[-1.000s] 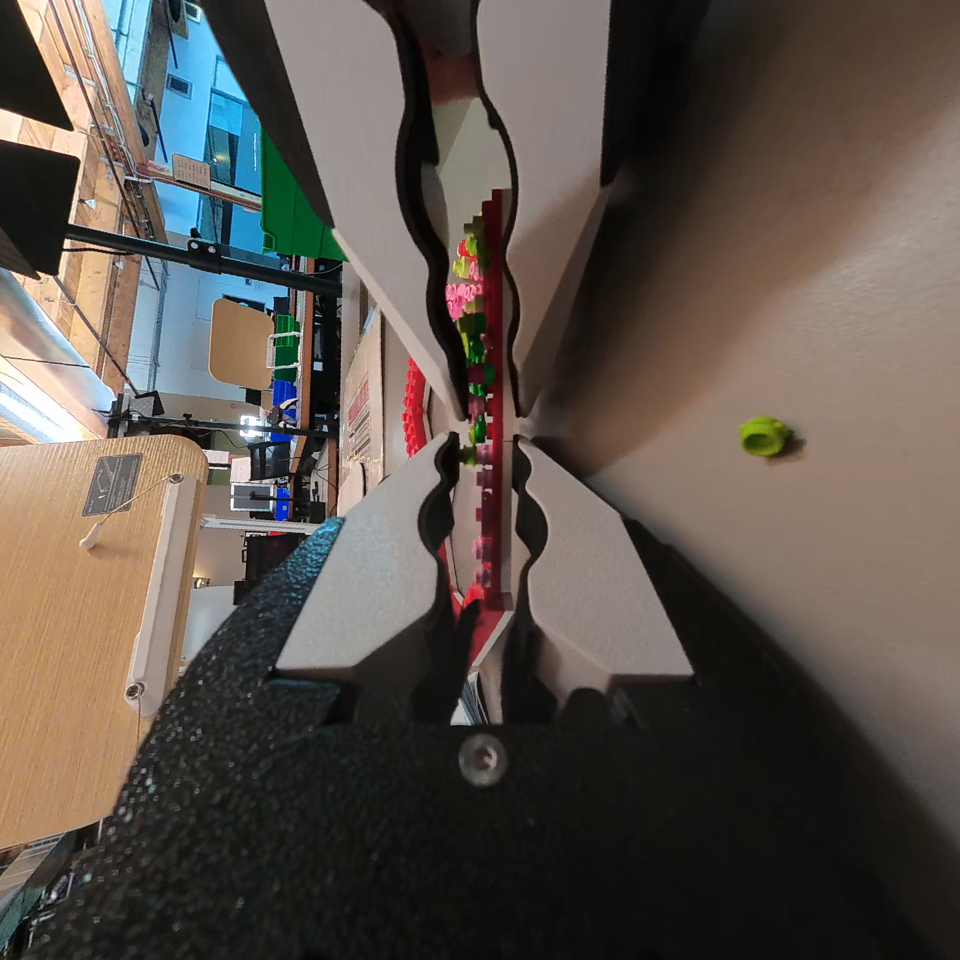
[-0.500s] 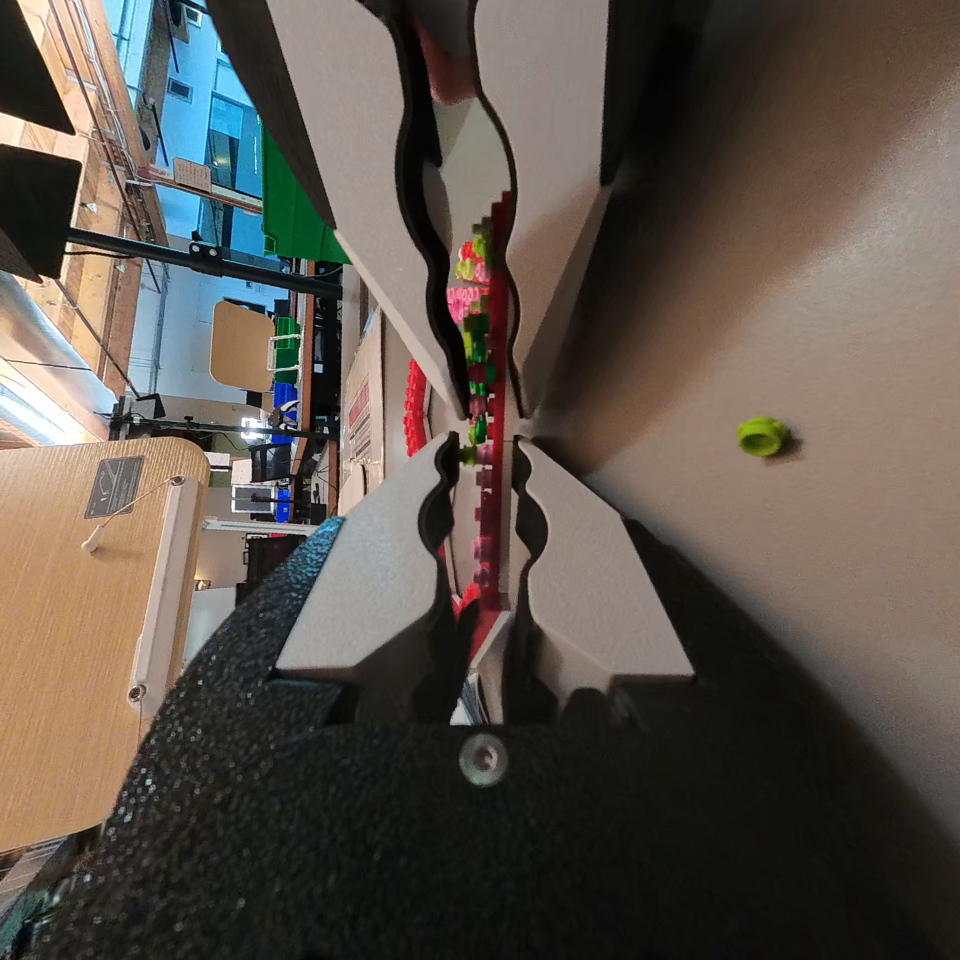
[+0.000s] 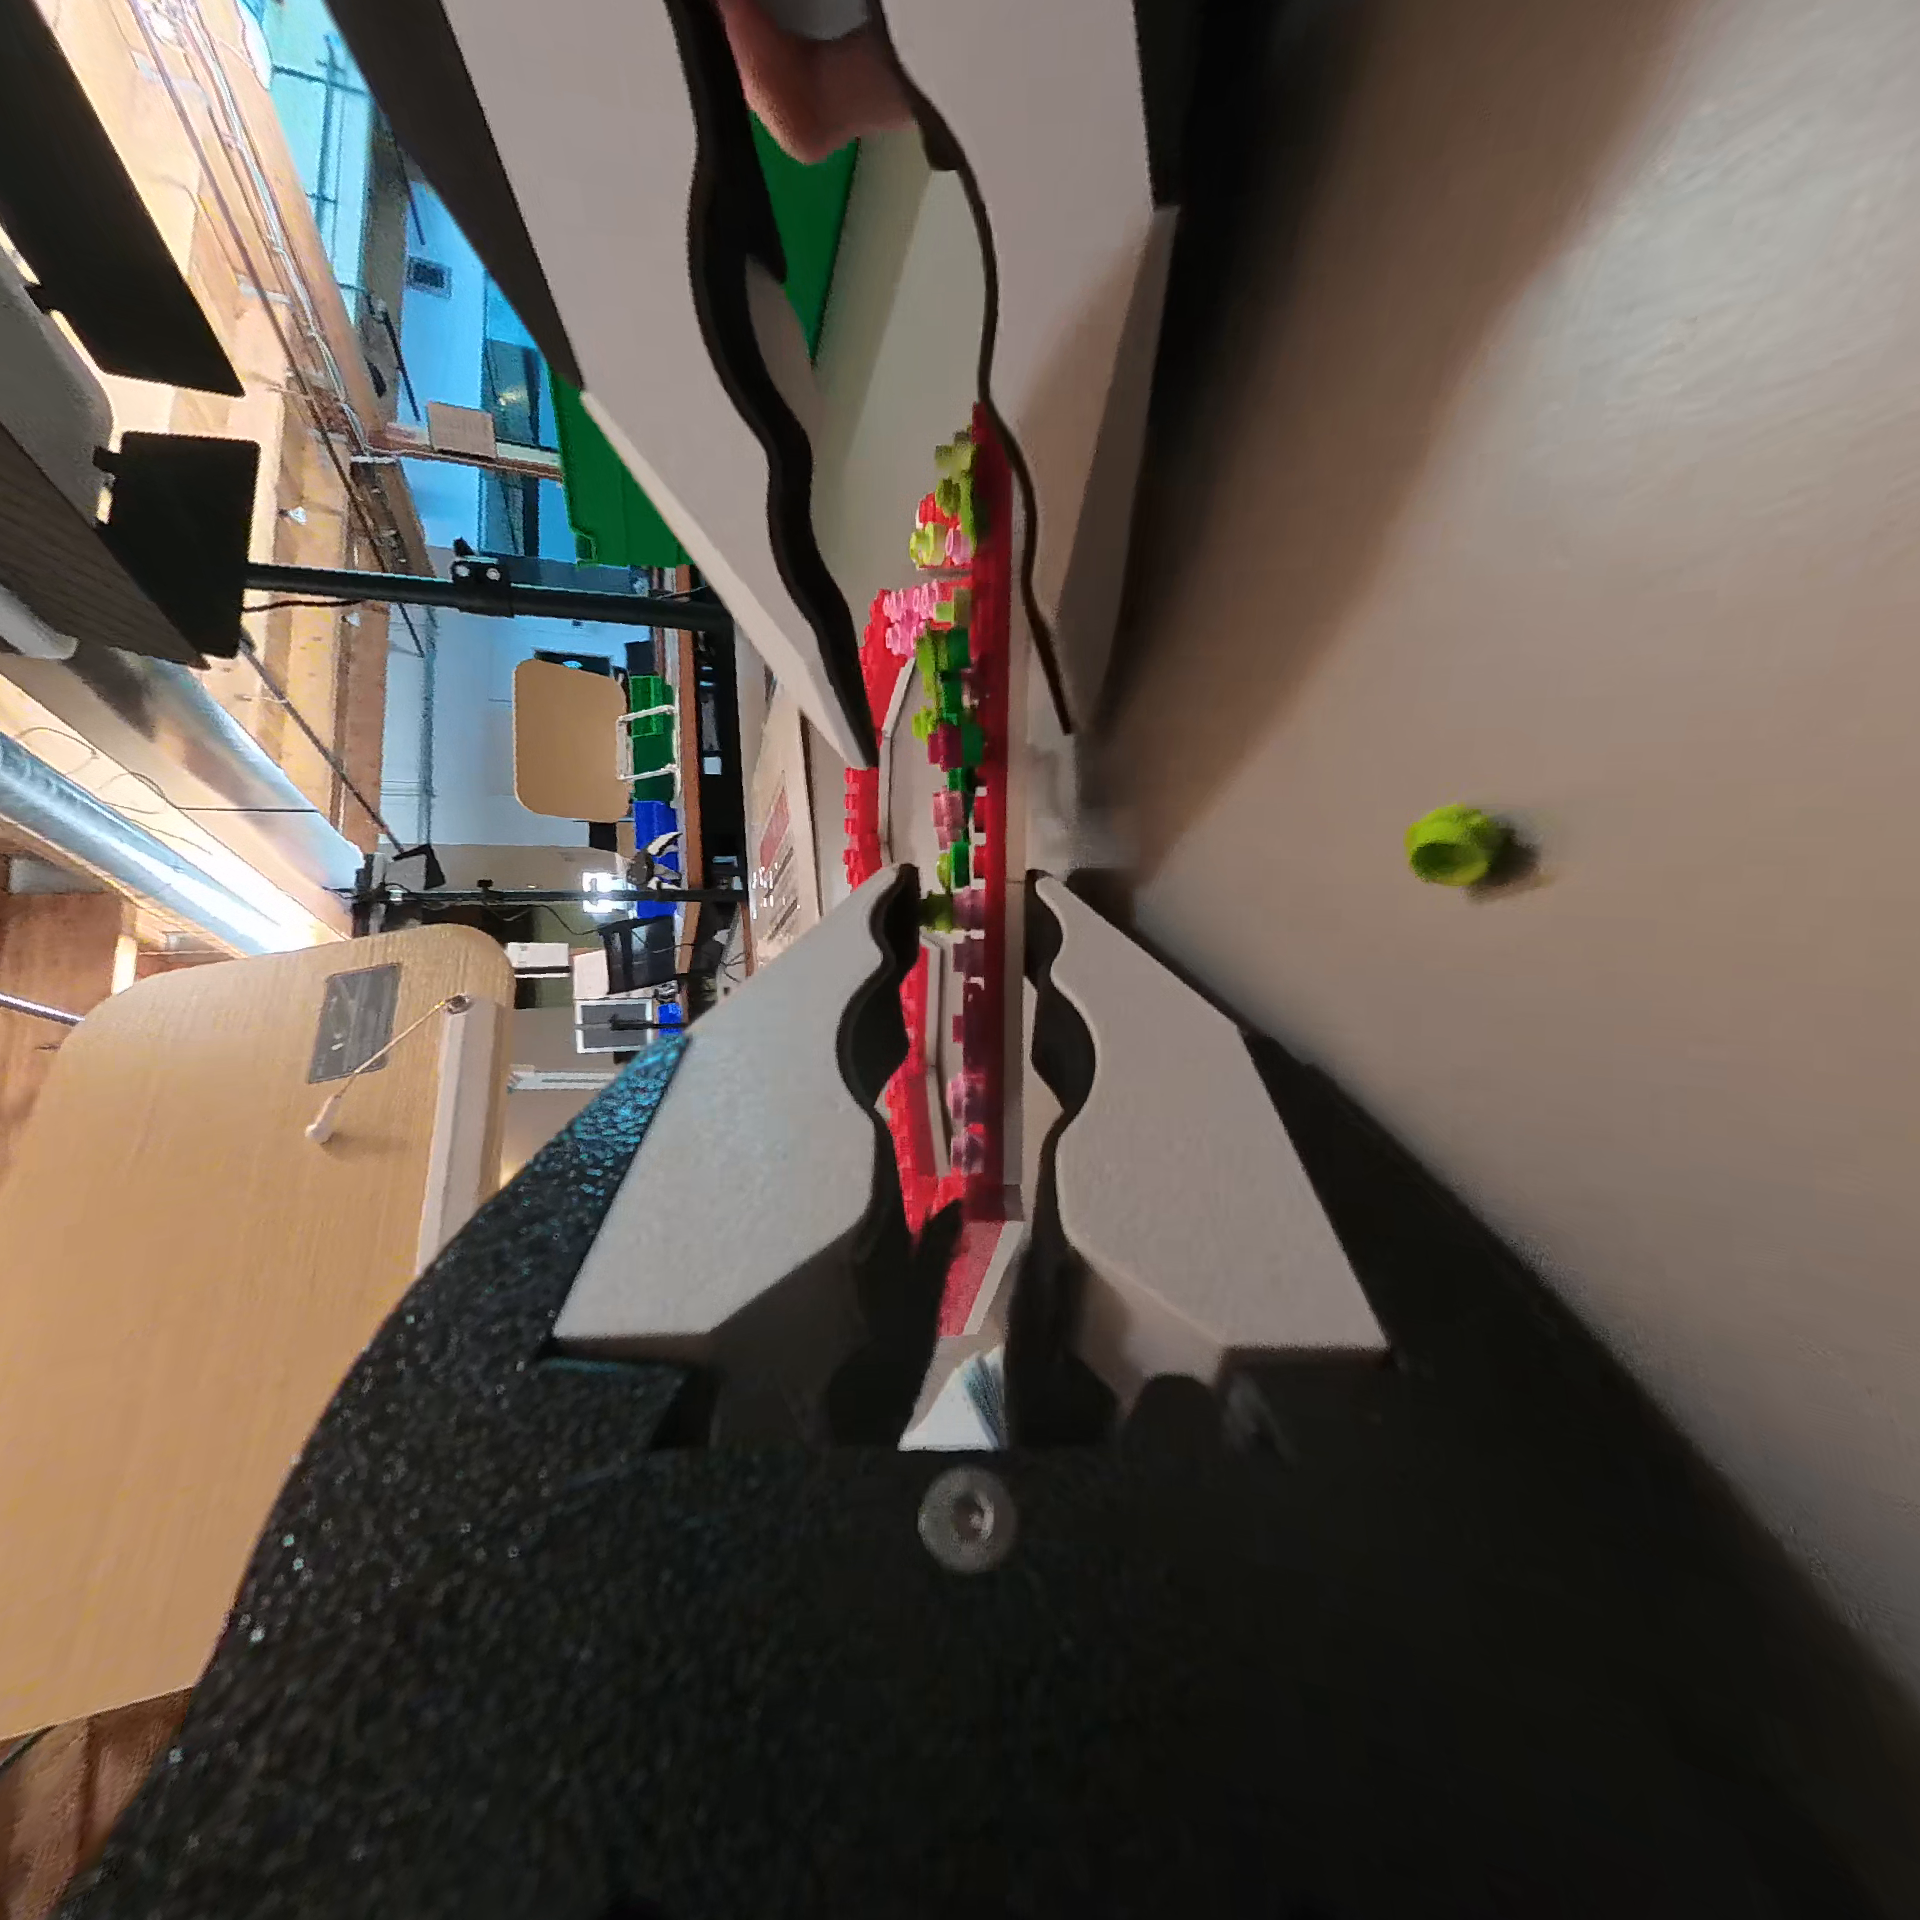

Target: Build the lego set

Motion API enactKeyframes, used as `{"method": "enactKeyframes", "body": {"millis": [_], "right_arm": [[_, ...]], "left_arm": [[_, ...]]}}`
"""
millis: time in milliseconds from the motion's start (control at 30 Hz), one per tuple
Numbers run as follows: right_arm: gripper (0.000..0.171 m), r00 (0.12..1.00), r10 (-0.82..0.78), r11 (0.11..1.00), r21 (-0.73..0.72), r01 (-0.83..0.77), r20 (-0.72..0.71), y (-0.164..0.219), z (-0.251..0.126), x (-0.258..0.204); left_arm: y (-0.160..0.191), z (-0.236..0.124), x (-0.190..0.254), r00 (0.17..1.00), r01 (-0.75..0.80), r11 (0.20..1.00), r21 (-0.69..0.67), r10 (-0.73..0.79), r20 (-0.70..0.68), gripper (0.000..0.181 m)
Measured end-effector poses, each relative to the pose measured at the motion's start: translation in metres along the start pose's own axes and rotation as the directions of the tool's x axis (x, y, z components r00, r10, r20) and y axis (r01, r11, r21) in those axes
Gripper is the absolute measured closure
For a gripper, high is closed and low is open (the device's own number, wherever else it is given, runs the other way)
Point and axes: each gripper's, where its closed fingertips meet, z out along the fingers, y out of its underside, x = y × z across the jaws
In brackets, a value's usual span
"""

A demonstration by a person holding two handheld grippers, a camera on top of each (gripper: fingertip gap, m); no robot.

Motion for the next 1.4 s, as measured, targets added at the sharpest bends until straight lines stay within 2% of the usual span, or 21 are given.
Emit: {"method": "enactKeyframes", "body": {"millis": [433,600,767,867,967,1133,1400], "right_arm": [[0.144,1.000,-0.007,1.000,-0.005,0.007,0.012,0.000,0.002,-0.003],[0.148,0.999,0.034,0.998,0.042,-0.036,0.035,-0.005,-0.006,-0.004],[0.151,0.966,0.239,0.961,0.116,-0.250,0.097,-0.013,-0.015,0.001],[0.152,0.900,0.405,0.898,0.116,-0.425,0.162,-0.014,-0.018,0.008],[0.155,0.831,0.505,0.844,0.067,-0.532,0.233,-0.010,-0.016,0.005],[0.158,0.774,0.576,0.798,0.025,-0.602,0.265,-0.007,-0.015,0.006],[0.164,0.747,0.596,0.783,-0.009,-0.622,0.296,-0.007,-0.013,0.001]], "left_arm": [[-0.001,0.000,0.000,0.999,-0.045,0.999,-0.004,0.045,0.019,0.164],[-0.001,0.000,0.000,0.999,-0.046,0.999,-0.002,0.046,0.018,0.164],[-0.001,0.000,0.000,0.999,-0.049,0.999,0.000,0.049,0.018,0.164],[-0.001,0.000,0.000,0.998,-0.054,0.999,0.000,0.054,0.018,0.164],[-0.001,0.000,0.000,0.998,-0.058,0.998,0.001,0.058,0.018,0.164],[-0.002,0.000,-0.001,0.998,-0.065,0.998,0.001,0.065,0.020,0.164],[-0.001,0.000,0.000,0.998,-0.067,0.998,-0.002,0.067,0.019,0.164]]}}
